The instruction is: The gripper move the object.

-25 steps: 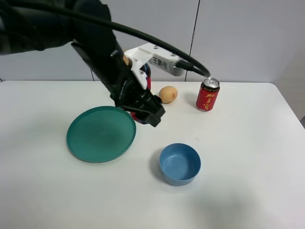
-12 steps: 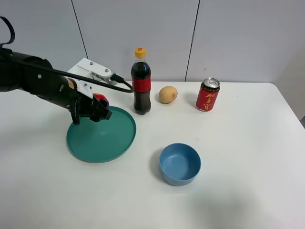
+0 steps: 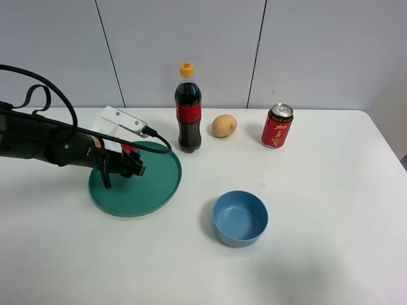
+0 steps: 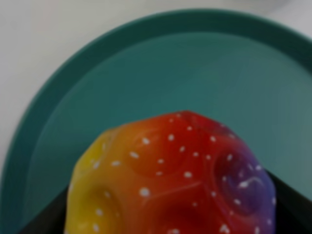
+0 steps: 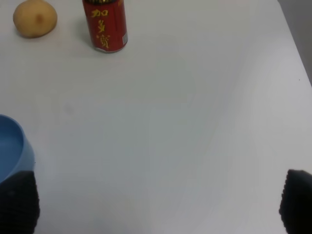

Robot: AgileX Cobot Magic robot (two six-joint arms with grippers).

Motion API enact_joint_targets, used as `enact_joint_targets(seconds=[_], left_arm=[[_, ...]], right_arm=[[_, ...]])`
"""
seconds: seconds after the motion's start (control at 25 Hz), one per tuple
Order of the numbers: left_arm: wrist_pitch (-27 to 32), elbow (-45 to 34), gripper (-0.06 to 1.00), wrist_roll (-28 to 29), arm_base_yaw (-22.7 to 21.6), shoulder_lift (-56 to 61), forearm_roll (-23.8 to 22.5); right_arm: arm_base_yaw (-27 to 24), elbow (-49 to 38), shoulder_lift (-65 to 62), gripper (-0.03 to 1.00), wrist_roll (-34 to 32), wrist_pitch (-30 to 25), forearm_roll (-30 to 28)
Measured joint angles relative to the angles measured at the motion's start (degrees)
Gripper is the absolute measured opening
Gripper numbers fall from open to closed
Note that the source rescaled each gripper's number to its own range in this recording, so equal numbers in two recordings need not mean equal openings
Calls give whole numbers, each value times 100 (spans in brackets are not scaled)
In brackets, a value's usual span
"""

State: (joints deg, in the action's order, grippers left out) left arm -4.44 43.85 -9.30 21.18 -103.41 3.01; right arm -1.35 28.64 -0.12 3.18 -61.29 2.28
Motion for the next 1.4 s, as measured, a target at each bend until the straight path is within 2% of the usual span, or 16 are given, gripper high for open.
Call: enact_joint_targets(seconds=[0.28,0.6,0.64,0.68,0.76,0.84,0.96,1.2,1.4], left_arm=[[-521,0,7,0,0,-658,0],[-623,0,7,13,0,-801,-13],[-623,0,10,17,0,-798,-40],[-623,0,22,17,0,-798,-55],[-623,0,69,24,0,-815,-77],[-623,0,89,30,0,-822,-89],[-609,0,97,41,0,-822,-89],[-372,0,98,102,0,-700,-95],[-32,-10,98,109,0,131,-95]], right_arm=[[0,0,0,100,0,0,0],[0,0,0,100,0,0,0],[0,0,0,100,0,0,0],[0,0,0,100,0,0,0],[0,0,0,100,0,0,0],[0,0,0,100,0,0,0],[0,0,0,100,0,0,0],[0,0,0,100,0,0,0],[0,0,0,100,0,0,0]])
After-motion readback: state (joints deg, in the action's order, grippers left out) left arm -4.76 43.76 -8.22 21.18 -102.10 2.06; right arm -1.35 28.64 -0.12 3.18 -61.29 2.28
